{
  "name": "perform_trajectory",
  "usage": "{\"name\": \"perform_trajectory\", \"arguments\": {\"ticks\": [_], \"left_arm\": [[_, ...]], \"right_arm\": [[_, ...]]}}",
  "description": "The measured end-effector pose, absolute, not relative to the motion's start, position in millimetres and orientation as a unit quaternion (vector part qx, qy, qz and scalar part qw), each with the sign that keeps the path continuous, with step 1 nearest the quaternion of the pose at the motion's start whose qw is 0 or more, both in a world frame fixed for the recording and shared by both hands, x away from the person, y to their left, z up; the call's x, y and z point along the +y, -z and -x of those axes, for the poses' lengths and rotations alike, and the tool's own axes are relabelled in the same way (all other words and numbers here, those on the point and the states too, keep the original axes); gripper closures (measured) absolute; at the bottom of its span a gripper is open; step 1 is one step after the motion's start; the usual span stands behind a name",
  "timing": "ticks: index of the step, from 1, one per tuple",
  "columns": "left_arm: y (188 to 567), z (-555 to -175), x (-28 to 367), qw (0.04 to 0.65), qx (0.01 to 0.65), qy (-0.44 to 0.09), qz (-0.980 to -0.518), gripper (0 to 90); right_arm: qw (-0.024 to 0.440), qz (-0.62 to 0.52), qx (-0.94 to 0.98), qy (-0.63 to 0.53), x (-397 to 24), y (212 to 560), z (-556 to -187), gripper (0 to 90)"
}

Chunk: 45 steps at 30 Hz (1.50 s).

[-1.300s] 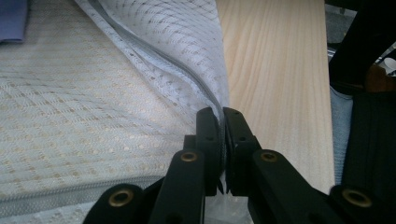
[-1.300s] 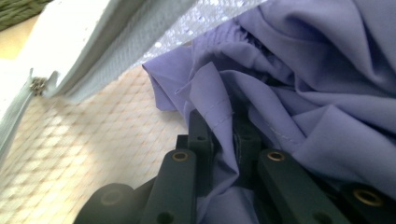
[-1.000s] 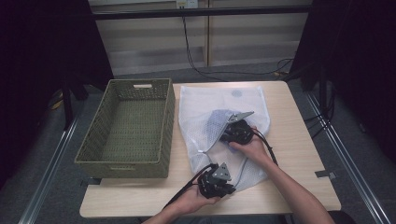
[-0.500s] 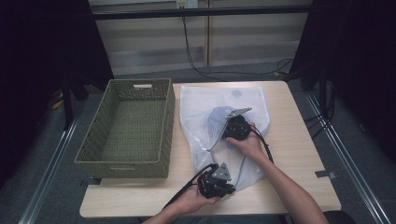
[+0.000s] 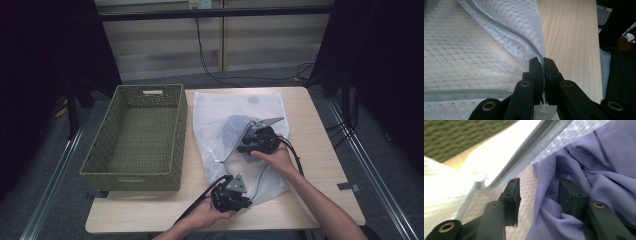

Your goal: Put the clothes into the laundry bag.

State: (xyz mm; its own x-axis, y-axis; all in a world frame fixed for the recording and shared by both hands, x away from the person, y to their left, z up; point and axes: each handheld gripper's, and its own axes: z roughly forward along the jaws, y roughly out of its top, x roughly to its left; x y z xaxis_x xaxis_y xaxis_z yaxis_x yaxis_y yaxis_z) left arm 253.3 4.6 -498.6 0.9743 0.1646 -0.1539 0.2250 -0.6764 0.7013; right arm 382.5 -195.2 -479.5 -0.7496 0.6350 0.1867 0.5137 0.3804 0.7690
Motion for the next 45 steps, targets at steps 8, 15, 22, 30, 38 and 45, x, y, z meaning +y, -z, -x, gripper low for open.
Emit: {"name": "perform_trajectory", "arguments": {"ticks": [8,15,22,30,38,45], "left_arm": [[498.8,-253.5,4.7,0.39,0.102,0.04,-0.914,86.2],[498.9,-253.9,5.2,0.39,0.1,0.039,-0.915,86.1],[500.1,-254.8,6.0,0.396,0.107,0.047,-0.911,86.1],[500.5,-254.2,5.9,0.399,0.105,0.045,-0.91,85.9],[500.1,-254.6,6.2,0.396,0.105,0.045,-0.911,85.8],[500.1,-254.9,6.2,0.396,0.105,0.046,-0.911,85.9]], "right_arm": [[0.071,-0.331,0.8,-0.495,-228.9,456.5,-364.3,48.4],[0.103,-0.34,0.768,-0.533,-249.2,436.8,-368.3,47.5],[0.112,-0.345,0.773,-0.52,-242.8,436.6,-385.1,51.0],[0.105,-0.345,0.775,-0.519,-236.8,434.8,-400.6,62.1],[0.108,-0.34,0.768,-0.532,-235.5,428.7,-398.1,87.7],[0.109,-0.332,0.762,-0.546,-241.3,416.8,-388.8,88.7]]}}
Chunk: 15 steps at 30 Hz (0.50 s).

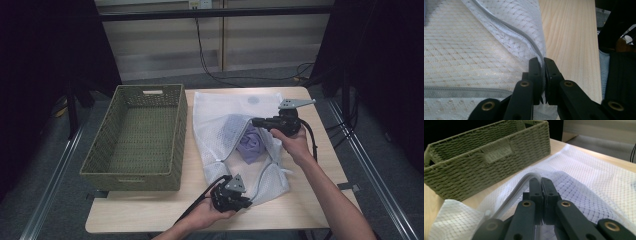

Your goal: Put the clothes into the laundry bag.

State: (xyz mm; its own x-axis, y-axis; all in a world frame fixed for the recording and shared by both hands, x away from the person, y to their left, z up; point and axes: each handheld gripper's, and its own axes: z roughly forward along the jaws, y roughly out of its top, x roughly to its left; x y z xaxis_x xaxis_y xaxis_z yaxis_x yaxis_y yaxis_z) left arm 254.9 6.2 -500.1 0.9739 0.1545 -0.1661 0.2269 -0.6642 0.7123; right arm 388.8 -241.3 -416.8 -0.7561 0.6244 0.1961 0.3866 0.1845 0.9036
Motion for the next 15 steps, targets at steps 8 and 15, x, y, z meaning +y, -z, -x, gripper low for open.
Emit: {"name": "perform_trajectory", "arguments": {"ticks": [8,15], "left_arm": [[500.6,-254.6,6.0,0.4,0.105,0.047,-0.909,85.8],[499.2,-255.2,6.4,0.39,0.1,0.044,-0.914,85.8]], "right_arm": [[0.112,-0.305,0.758,-0.566,-241.3,398.4,-372.6,88.9],[0.119,-0.287,0.761,-0.569,-242.3,384.3,-356.3,89.1]]}}
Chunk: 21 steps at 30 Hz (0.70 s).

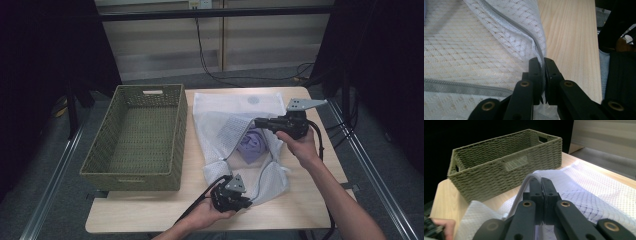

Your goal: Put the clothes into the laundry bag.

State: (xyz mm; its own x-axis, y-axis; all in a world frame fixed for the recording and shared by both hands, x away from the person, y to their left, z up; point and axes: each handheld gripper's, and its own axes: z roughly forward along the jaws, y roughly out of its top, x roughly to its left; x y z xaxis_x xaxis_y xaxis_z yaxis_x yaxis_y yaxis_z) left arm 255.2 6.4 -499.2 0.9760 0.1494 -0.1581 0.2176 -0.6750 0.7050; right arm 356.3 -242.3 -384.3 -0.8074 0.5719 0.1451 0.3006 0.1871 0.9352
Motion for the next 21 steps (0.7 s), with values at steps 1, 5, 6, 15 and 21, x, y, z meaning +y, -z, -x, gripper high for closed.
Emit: {"name": "perform_trajectory", "arguments": {"ticks": [1,5,6,15,21], "left_arm": [[499.3,-255.0,6.3,0.391,0.102,0.044,-0.914,85.8],[500.0,-254.9,6.0,0.396,0.102,0.045,-0.912,85.9],[500.1,-254.8,6.0,0.396,0.102,0.044,-0.912,85.8],[499.3,-255.1,6.1,0.391,0.1,0.042,-0.914,85.9],[499.6,-255.1,6.1,0.393,0.101,0.043,-0.913,85.9]], "right_arm": [[0.119,-0.283,0.761,-0.571,-242.0,382.6,-353.7,89.1],[0.124,-0.271,0.764,-0.572,-239.9,376.5,-343.9,89.1],[0.128,-0.269,0.764,-0.572,-239.6,374.8,-341.1,89.1],[0.119,-0.259,0.773,-0.567,-239.5,379.6,-325.0,89.0],[0.104,-0.257,0.789,-0.549,-238.4,394.0,-313.5,89.0]]}}
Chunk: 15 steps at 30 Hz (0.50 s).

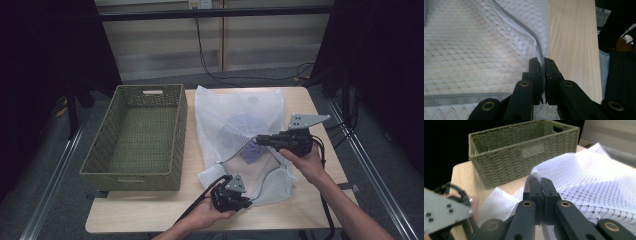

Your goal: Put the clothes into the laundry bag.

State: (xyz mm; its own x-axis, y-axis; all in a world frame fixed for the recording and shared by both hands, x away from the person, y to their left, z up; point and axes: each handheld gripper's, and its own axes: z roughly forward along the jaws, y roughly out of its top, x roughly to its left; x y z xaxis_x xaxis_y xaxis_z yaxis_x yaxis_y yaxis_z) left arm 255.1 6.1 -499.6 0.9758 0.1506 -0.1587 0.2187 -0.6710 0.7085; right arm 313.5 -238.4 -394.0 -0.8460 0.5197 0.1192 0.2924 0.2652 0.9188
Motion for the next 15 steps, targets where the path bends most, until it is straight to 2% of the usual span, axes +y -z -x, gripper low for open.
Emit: {"name": "perform_trajectory", "arguments": {"ticks": [15], "left_arm": [[499.5,-254.8,5.8,0.393,0.1,0.042,-0.913,85.8]], "right_arm": [[0.057,-0.256,0.818,-0.512,-236.1,433.0,-296.8,88.6]]}}
